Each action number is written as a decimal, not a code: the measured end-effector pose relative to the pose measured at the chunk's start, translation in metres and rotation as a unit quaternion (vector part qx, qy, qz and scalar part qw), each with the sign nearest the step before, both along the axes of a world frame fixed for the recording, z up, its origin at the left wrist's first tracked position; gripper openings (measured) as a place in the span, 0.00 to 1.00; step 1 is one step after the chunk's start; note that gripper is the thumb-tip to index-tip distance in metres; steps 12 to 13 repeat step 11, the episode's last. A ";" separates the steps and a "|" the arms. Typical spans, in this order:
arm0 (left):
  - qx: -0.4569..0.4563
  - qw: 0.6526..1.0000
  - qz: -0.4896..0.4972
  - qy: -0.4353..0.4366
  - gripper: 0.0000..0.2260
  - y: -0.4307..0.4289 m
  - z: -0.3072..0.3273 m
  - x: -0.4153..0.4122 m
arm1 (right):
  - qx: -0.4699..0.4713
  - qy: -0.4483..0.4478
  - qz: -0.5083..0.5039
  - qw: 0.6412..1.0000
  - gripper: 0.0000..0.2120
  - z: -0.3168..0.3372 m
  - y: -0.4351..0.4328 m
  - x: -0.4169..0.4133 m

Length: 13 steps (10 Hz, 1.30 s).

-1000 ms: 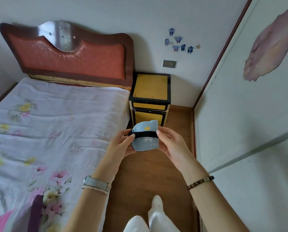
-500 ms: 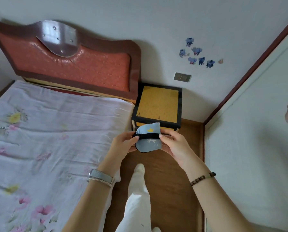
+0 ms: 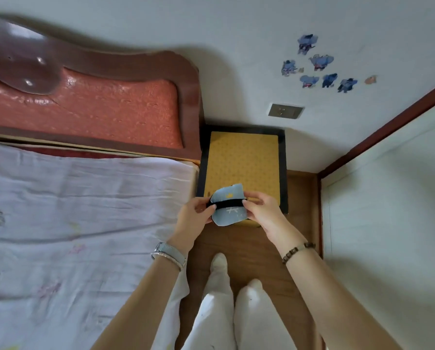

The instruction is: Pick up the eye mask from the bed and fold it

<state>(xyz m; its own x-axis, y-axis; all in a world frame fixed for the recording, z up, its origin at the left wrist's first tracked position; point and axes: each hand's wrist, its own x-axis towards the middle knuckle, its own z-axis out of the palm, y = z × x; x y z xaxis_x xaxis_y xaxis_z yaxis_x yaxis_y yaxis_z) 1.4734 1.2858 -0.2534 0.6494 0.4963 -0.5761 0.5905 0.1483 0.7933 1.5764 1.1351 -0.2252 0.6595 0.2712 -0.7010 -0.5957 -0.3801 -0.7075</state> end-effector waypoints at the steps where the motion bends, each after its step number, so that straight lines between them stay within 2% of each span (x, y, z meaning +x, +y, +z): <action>1: -0.001 1.000 0.004 0.019 0.12 0.006 -0.038 0.027 | -0.033 0.000 0.009 0.999 0.15 -0.037 0.011 0.032; 4: 0.047 0.996 0.020 0.070 0.12 0.018 -0.147 0.108 | -0.129 -0.068 0.065 0.987 0.14 -0.152 0.044 0.110; 6: 0.080 0.991 0.000 0.111 0.12 0.015 -0.187 0.142 | -0.176 -0.124 0.086 0.973 0.14 -0.205 0.049 0.127; 9: 0.029 0.991 0.020 0.130 0.13 0.011 -0.201 0.138 | -0.150 -0.131 0.064 0.978 0.16 -0.214 0.044 0.115; 10: 0.012 0.991 0.034 0.132 0.16 0.011 -0.190 0.136 | -0.138 -0.128 0.065 0.980 0.20 -0.207 0.039 0.116; 13: 0.010 0.991 0.036 0.131 0.16 0.012 -0.177 0.131 | -0.126 -0.130 0.046 0.982 0.21 -0.189 0.032 0.117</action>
